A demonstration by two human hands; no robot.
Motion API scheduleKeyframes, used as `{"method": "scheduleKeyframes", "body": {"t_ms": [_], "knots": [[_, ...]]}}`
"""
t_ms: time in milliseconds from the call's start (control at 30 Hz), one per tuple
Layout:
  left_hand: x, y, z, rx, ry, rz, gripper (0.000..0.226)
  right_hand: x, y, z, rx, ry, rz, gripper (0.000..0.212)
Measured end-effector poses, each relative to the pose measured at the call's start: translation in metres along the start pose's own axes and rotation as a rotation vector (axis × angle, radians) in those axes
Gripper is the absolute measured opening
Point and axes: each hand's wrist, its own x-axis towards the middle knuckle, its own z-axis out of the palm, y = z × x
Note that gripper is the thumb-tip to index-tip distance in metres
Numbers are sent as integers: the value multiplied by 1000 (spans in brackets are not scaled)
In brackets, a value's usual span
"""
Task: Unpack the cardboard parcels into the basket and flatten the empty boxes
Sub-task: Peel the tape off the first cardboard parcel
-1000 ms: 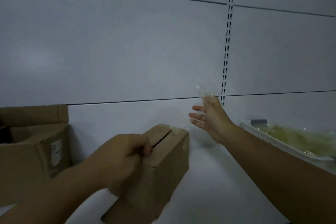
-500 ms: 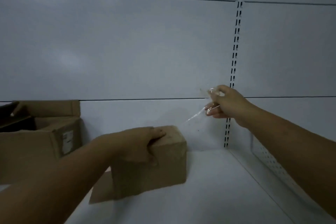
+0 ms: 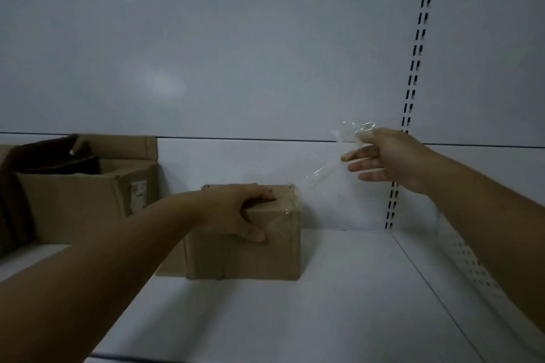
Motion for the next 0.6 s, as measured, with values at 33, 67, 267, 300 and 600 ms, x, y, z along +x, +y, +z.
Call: {"method": "scheduleKeyframes", "body": {"t_ms": [33, 67, 267, 300, 600], "knots": [[1, 0, 2, -16, 16, -15, 72, 1, -3, -10, -92, -44, 18, 25], [1, 1, 4, -34, 26, -26, 69, -1, -6, -20, -182, -94, 38, 28], [4, 3, 7, -23, 90, -79, 64, -25, -52, -77, -559, -295, 105, 48], [4, 3, 8, -22, 104, -79, 64, -29, -55, -74, -562, -275, 41, 43], [5, 11, 12, -176, 204, -104, 66, -62, -36, 23, -832, -570, -292, 78]]}}
